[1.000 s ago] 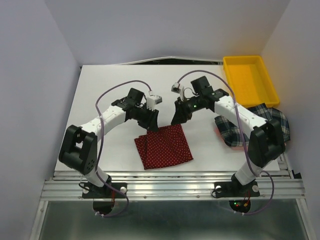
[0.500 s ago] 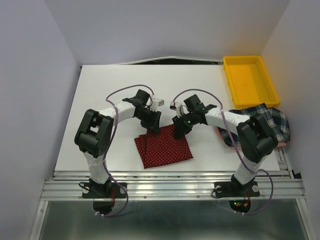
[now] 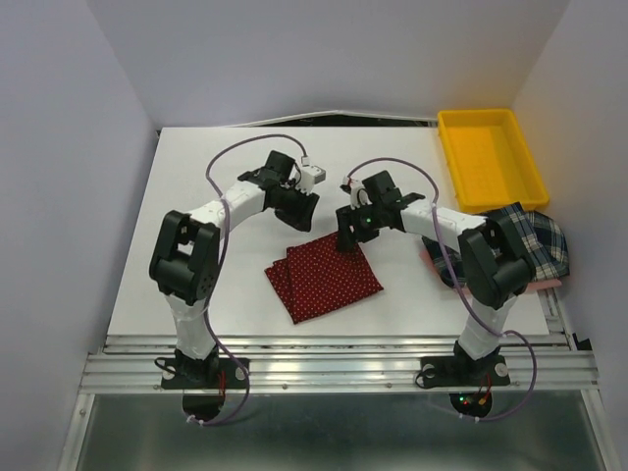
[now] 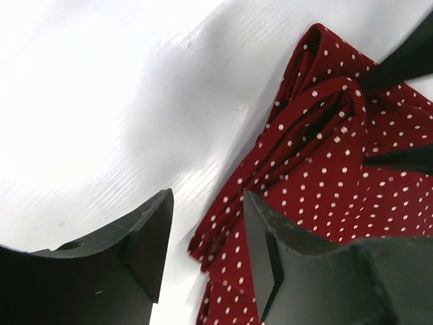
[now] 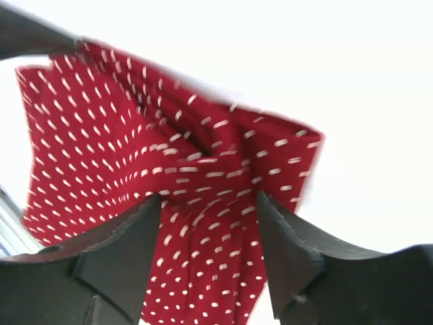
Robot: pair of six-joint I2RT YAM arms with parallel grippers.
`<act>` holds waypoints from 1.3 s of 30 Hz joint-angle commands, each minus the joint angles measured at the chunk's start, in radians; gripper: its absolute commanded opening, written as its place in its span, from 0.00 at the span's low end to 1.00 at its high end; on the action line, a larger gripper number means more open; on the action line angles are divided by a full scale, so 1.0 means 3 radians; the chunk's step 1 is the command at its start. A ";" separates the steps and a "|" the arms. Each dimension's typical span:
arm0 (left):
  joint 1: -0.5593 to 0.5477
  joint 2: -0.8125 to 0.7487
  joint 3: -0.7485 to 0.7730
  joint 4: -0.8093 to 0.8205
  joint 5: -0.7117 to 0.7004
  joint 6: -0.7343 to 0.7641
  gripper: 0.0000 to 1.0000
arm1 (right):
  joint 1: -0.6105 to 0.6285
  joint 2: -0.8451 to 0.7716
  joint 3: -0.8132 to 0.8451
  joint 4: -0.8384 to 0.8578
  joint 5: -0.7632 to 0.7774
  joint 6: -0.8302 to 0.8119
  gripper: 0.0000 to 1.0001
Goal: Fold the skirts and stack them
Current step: Fold the skirt
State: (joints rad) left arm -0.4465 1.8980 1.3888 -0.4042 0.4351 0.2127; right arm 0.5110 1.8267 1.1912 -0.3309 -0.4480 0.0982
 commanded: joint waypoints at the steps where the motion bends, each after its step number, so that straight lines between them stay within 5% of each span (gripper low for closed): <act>1: -0.0116 -0.0991 -0.0062 -0.0028 -0.0381 0.0405 0.60 | -0.0199 -0.0335 0.0182 0.0055 -0.0162 0.0342 0.67; 8: -0.1440 -0.1709 -0.0768 0.0008 -0.1275 0.0692 0.63 | -0.0333 -0.0582 -0.0002 -0.0067 -0.0301 0.0363 0.68; 17: -0.2575 -0.1117 -0.0472 -0.0054 -0.1844 0.0314 0.64 | -0.0696 -0.0771 -0.0600 -0.0318 -0.0373 0.0623 0.87; 33: -0.2781 -0.0074 -0.0165 0.0335 -0.2099 0.0406 0.59 | -0.0890 -0.0409 -0.0790 -0.0369 -0.0853 0.0736 0.88; 39: -0.2776 0.0070 -0.0181 0.0340 -0.2197 0.0431 0.47 | -0.0890 -0.0291 -0.0821 -0.0390 -0.1027 0.0685 0.85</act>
State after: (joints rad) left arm -1.2808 1.9198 1.3006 -0.3214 -0.1890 0.3325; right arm 0.2489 1.7222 0.9585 -0.4423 -0.6960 0.3119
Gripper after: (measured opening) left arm 0.501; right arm 0.860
